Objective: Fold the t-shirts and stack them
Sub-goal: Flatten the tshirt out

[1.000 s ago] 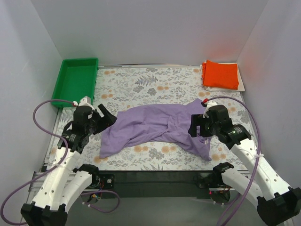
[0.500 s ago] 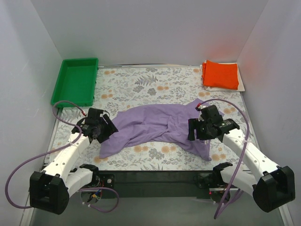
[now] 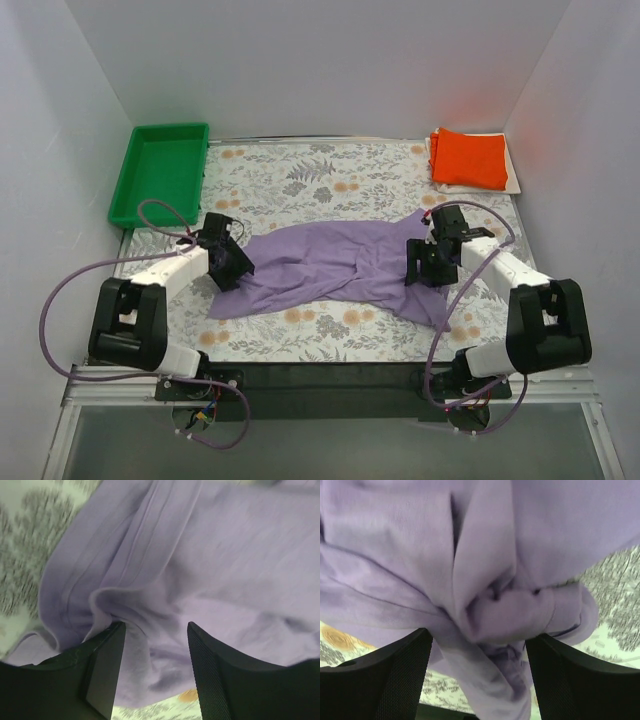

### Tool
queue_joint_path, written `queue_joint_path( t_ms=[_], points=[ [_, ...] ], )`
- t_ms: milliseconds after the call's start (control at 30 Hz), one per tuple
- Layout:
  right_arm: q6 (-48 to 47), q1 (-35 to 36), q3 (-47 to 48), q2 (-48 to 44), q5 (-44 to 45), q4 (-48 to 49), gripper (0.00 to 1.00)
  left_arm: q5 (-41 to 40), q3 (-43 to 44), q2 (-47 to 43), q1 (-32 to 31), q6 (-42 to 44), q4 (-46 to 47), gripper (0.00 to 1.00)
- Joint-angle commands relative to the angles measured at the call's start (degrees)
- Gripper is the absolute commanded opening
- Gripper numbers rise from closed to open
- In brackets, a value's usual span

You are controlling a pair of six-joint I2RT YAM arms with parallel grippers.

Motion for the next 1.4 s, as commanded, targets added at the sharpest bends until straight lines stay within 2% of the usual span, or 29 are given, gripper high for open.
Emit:
queue_joint_path(
  t_ms=[0, 100, 233, 333, 467, 667, 1167, 1367],
  points=[
    [-1.6, -3.9, 6.1, 4.8, -3.6, 5.2, 0.67, -2.5, 6.0, 8.6, 2.1, 2.5, 6.0, 0.48],
    [0.1, -5.4, 10.4, 7.4, -2.3, 5.6, 0.68, -3.7, 12.4, 13.3, 2.9, 3.9, 5.3, 0.44],
    [0.4, -5.4, 14.1, 4.8, -4.1, 4.5, 0.70, -5.3, 17.8, 11.5, 3.2, 4.5, -1.0, 0.44],
    [0.3, -5.0, 12.9, 0.2, -5.3, 3.3, 0.70, -8.2, 15.8, 4.9, 3.2, 2.7, -4.9, 0.45],
    [0.3, -4.1, 8.6, -6.9, -6.6, 1.5, 0.71, -9.6, 8.8, -3.2, 3.4, 0.1, -8.0, 0.46],
    [0.1, -2.9, 3.6, -14.5, -8.9, 0.3, 0.71, -12.3, -0.1, -10.9, 4.5, -2.7, -9.8, 0.40],
    [-1.5, -2.3, 2.0, -17.5, -11.7, -1.3, 0.71, -13.6, -1.9, -2.6, 5.5, -2.4, -3.7, 0.36],
    [-2.6, -1.6, 5.4, -14.6, -10.8, -1.0, 0.73, -13.4, -4.5, -2.5, 5.5, -2.4, -3.7, 0.36]
  ],
)
